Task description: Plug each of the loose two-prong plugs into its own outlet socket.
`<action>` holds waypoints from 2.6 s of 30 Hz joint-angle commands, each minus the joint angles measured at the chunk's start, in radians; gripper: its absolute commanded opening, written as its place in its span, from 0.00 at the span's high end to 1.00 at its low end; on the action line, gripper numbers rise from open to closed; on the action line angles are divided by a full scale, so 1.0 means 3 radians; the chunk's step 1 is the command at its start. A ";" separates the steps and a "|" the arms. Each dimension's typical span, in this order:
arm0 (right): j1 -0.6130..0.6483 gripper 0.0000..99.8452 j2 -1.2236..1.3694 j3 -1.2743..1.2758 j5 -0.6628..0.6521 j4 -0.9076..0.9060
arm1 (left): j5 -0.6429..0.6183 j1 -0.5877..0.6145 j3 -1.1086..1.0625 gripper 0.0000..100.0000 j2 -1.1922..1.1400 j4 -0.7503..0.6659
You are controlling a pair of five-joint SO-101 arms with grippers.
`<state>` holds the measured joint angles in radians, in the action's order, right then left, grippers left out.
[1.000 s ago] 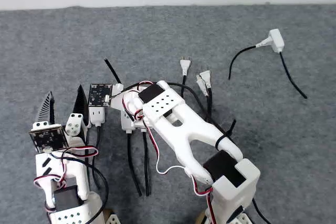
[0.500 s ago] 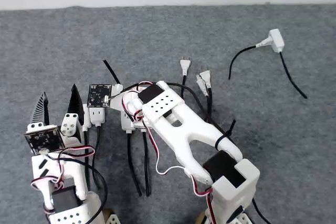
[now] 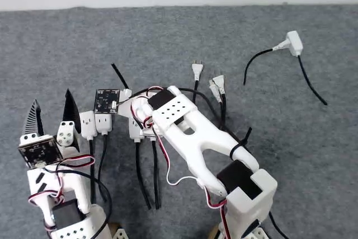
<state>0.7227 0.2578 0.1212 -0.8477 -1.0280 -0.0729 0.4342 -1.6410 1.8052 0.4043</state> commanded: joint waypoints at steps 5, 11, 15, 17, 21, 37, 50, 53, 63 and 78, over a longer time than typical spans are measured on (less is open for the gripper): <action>-0.0084 0.99 0.0064 0.0123 -0.0015 -0.0038 | -0.0123 -0.0015 0.0176 0.76 0.0061 -0.0072; -0.0197 0.99 0.0064 0.0220 -0.0015 -0.0038 | -0.0123 -0.0026 0.0176 0.76 0.0061 -0.0072; -0.0289 0.99 0.0064 0.0225 -0.0015 -0.0043 | -0.0123 -0.0026 0.0171 0.76 0.0061 -0.0072; -0.0335 0.99 0.0064 0.0230 -0.0015 -0.0043 | -0.0123 -0.0026 0.0146 0.76 0.0061 -0.0077; -0.0340 0.99 0.0059 0.0215 -0.0026 -0.0146 | -0.0123 -0.0031 0.0141 0.76 0.0061 -0.0082; -0.0013 0.99 -0.0018 0.0215 0.0128 -0.0090 | -0.0123 -0.0031 0.0141 0.76 0.0061 -0.0082; 0.0013 0.99 -0.0407 0.0072 0.0302 -0.0151 | -0.0123 -0.0031 0.0141 0.76 0.0061 -0.0082; 0.0013 0.99 -0.0524 0.0020 0.0302 -0.0222 | -0.0123 -0.0031 0.0141 0.76 0.0061 -0.0082; 0.0008 0.99 -0.0611 0.0005 0.0307 -0.0299 | -0.0123 -0.0031 0.0141 0.76 0.0061 -0.0077; 0.0018 0.99 -0.0606 0.0169 0.0527 0.0192 | -0.0123 -0.0031 0.0136 0.76 0.0061 -0.0077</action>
<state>0.7150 0.1442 0.1626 -0.7265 -1.0449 -0.0944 0.4312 -1.6410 1.8052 0.4043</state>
